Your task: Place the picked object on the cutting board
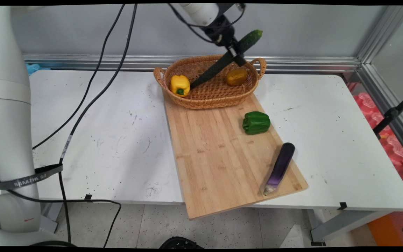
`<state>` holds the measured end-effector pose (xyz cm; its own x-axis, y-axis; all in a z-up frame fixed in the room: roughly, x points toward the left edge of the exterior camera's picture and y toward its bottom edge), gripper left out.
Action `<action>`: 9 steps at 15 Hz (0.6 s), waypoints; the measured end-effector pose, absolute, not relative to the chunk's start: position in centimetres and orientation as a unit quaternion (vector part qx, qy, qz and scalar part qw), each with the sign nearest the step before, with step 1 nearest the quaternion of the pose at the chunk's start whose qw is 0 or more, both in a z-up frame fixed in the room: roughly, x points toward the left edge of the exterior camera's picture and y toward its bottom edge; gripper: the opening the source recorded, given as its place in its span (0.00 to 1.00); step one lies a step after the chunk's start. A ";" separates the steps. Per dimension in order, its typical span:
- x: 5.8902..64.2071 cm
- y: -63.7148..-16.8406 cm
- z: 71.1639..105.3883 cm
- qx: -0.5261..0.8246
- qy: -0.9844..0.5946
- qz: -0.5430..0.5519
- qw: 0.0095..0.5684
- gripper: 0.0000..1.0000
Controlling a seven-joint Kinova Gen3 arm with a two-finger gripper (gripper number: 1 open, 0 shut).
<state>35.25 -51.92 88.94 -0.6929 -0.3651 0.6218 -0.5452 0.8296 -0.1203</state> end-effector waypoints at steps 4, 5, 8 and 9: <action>31.2 -50.1 92.2 0.253 -0.909 0.133 0.304 0.00; 30.3 -49.5 92.9 0.253 -0.909 0.127 0.304 0.00; 28.5 -48.2 94.2 0.254 -0.911 0.113 0.303 0.00; 27.8 -47.6 94.7 0.254 -0.912 0.106 0.303 0.00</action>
